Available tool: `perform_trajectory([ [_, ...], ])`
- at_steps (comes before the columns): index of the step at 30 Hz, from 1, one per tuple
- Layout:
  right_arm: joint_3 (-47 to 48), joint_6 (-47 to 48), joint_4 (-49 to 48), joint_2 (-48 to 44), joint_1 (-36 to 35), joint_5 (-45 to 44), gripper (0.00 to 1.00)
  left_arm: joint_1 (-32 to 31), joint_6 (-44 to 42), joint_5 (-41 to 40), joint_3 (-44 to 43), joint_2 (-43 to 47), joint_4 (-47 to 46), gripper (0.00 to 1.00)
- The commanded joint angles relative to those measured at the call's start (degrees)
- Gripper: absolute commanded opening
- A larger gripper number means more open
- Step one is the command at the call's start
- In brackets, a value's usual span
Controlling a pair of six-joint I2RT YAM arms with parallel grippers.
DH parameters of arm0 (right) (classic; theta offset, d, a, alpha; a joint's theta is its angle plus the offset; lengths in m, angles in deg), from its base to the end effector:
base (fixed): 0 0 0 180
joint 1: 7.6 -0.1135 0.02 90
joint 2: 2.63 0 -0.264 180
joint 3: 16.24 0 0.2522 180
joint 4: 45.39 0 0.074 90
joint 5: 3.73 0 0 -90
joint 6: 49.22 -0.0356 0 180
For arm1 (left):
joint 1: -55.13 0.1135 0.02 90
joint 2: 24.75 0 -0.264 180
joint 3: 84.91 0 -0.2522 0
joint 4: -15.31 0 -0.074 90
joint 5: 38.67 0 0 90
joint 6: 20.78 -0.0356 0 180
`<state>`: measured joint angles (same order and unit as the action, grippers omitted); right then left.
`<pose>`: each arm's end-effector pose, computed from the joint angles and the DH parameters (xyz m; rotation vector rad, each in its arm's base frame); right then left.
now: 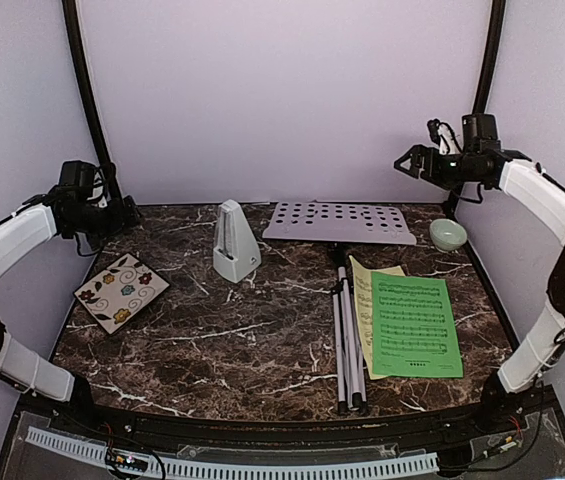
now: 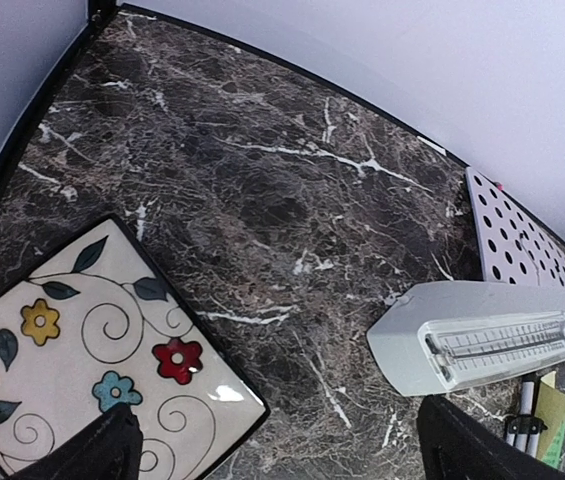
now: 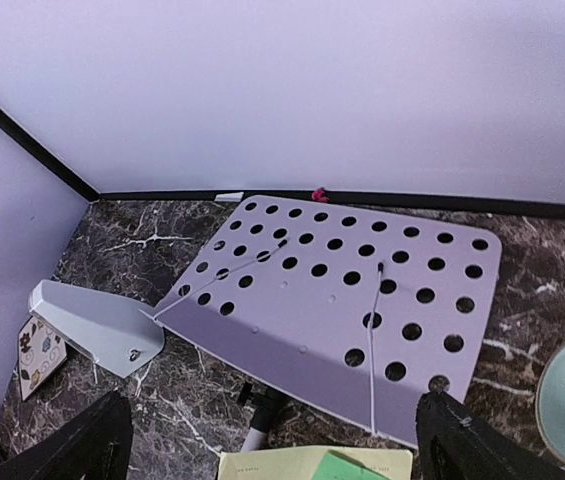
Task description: Set up the instrument practice props
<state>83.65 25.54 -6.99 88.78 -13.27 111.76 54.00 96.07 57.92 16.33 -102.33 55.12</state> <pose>0.3646 0.0516 0.3617 -0.0982 2.1075 0.6848 0.3007 -0.0100 0.3082 -0.4436 2.2254 -0.3904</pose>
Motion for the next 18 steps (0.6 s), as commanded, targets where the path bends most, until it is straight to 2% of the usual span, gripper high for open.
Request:
perform_trajectory([
  [1, 12.3, 7.4, 6.1, 8.0, -1.3, 5.5, 0.99, 0.4, -1.7, 5.8, -2.6, -0.9, 0.4, 0.99],
  [6, 24.9, 16.0, 15.7, 17.9, -6.2, 1.8, 1.0, 0.4, -1.8, 7.1, -3.5, -2.7, 2.4, 0.99],
  [13, 31.6, 21.8, 19.9, 24.6, -8.3, 5.9, 0.98, 0.5, -1.8, 10.6, -1.0, -1.4, 0.7, 0.99],
  [18, 31.5, 25.8, 22.0, 27.9, -9.7, 8.3, 0.94, 0.4, -1.6, 11.8, 0.1, -1.2, -0.1, 0.99],
])
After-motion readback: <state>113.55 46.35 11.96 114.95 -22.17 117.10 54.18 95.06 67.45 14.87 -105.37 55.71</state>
